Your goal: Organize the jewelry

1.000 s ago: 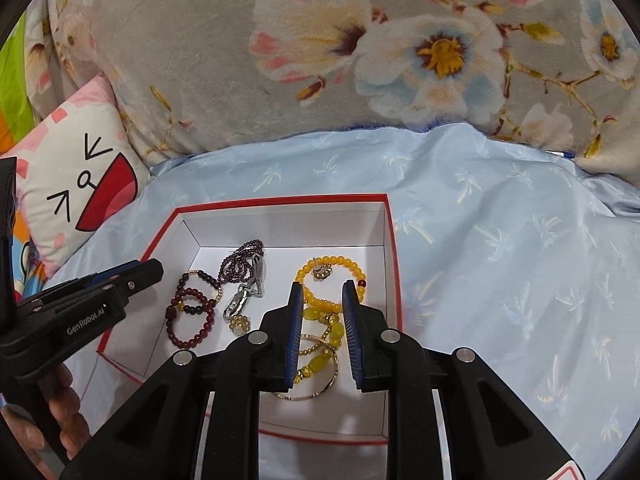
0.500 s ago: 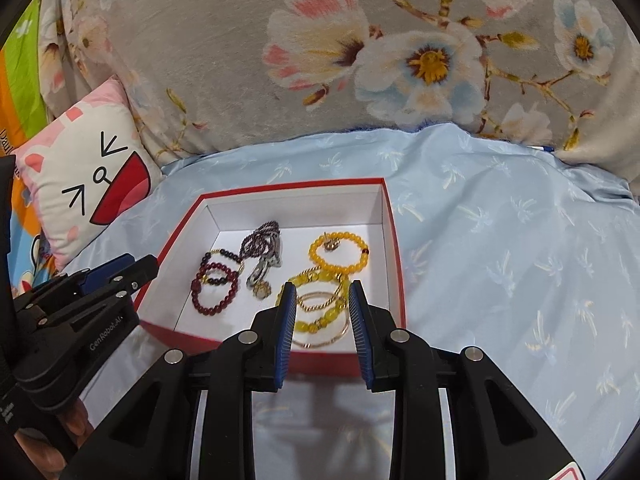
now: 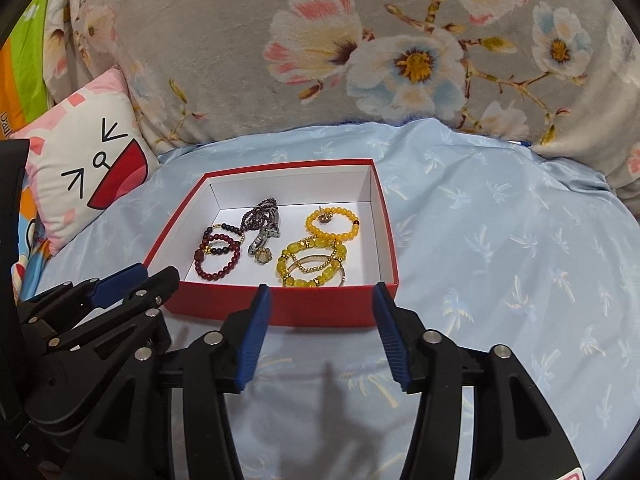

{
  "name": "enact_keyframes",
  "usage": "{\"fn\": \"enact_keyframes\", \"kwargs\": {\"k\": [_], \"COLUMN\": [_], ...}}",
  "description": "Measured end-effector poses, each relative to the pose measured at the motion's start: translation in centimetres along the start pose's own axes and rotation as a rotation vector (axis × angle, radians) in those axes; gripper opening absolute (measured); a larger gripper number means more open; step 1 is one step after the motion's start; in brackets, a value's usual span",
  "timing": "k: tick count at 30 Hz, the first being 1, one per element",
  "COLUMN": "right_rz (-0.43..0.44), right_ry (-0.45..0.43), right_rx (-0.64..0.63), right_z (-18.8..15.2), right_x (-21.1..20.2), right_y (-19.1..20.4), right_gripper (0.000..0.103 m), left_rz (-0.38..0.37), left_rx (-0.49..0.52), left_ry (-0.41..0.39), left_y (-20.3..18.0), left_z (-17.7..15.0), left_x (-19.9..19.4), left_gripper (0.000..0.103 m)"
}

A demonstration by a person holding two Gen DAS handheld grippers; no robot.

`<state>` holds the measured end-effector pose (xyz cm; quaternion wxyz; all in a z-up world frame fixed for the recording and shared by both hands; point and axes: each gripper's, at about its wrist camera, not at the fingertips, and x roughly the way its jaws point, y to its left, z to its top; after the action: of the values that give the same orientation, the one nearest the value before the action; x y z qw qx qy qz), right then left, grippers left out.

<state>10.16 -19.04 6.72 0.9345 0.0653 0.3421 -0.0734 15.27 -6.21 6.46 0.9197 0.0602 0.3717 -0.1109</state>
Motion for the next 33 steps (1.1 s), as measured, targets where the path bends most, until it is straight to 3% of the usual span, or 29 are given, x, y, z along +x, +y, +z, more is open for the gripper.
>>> {"fn": "enact_keyframes", "kwargs": {"k": [4,11,33], "right_rz": [-0.046,-0.076,-0.097], "right_ry": [-0.001,0.010,0.018], "right_rx": [-0.009,0.015,0.026], "right_z": [-0.4,-0.6,0.7], "right_x": [-0.5,-0.8,-0.8], "right_y": [0.2,-0.4,0.1], "right_gripper": [0.056,0.067,0.069], "left_rz": [0.020,0.057,0.101], "left_rx": [-0.008,-0.016,-0.023], "left_ry": [0.000,-0.004,0.003], "left_y": [0.1,0.6,1.3], "left_z": [-0.4,-0.6,0.6], "left_x": [-0.5,-0.9,-1.3], "left_gripper": [0.047,0.068,0.068]}}
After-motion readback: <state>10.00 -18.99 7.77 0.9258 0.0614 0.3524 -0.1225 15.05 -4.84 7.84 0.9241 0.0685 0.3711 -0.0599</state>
